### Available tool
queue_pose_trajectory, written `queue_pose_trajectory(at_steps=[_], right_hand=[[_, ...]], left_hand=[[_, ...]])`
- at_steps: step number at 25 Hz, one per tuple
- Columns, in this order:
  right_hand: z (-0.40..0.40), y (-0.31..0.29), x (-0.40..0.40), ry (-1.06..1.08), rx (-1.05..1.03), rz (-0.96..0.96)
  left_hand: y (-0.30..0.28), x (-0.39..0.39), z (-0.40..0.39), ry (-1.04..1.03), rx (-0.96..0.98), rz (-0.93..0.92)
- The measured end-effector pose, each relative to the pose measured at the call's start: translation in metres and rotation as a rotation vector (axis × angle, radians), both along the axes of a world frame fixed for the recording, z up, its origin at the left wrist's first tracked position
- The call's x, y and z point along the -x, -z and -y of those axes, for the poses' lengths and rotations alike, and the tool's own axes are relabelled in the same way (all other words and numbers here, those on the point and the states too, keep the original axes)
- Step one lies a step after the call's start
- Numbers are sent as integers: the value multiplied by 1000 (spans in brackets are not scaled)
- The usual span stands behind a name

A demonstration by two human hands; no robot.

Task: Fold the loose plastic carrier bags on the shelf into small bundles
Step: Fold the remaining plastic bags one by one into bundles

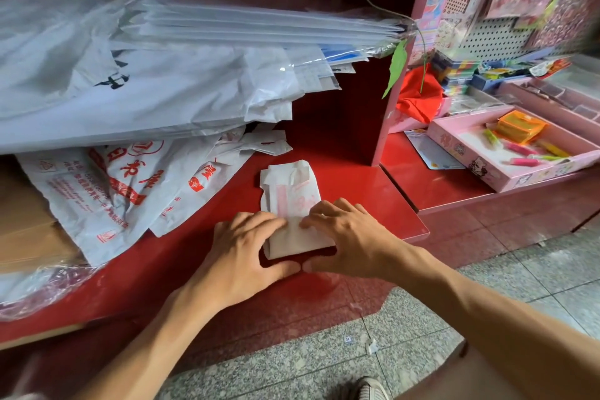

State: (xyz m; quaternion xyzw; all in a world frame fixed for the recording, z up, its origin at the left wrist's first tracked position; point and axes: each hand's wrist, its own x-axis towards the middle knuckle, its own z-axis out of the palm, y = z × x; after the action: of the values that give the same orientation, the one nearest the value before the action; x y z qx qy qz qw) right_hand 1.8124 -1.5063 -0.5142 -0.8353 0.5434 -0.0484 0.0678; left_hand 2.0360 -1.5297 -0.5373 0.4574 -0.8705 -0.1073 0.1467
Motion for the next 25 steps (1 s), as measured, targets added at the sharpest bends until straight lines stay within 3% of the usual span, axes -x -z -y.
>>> queue_pose_trajectory(at_steps=[3, 5, 9, 13, 15, 18, 21, 25], right_hand=[[-2, 1, 12, -60, 30, -4], [0, -2, 18, -70, -27, 225], [9, -5, 18, 142, -108, 725], [17, 2, 8, 230, -107, 686], [21, 6, 3, 253, -57, 597], [25, 8, -1, 232, -43, 527], [24, 8, -6, 140, -65, 527], [23, 8, -10, 63, -118, 560]], left_hand=[[-2, -3, -3, 64, 68, -12], [-7, -3, -8, 10, 18, -171], [-12, 0, -7, -132, -247, -429], [-12, 7, -4, -311, -337, -526], [-9, 7, -4, -324, -240, -490], [-1, 5, 2, -136, 123, -212], [0, 9, 8, -20, 18, -33], [2, 15, 12, 29, -124, 58]])
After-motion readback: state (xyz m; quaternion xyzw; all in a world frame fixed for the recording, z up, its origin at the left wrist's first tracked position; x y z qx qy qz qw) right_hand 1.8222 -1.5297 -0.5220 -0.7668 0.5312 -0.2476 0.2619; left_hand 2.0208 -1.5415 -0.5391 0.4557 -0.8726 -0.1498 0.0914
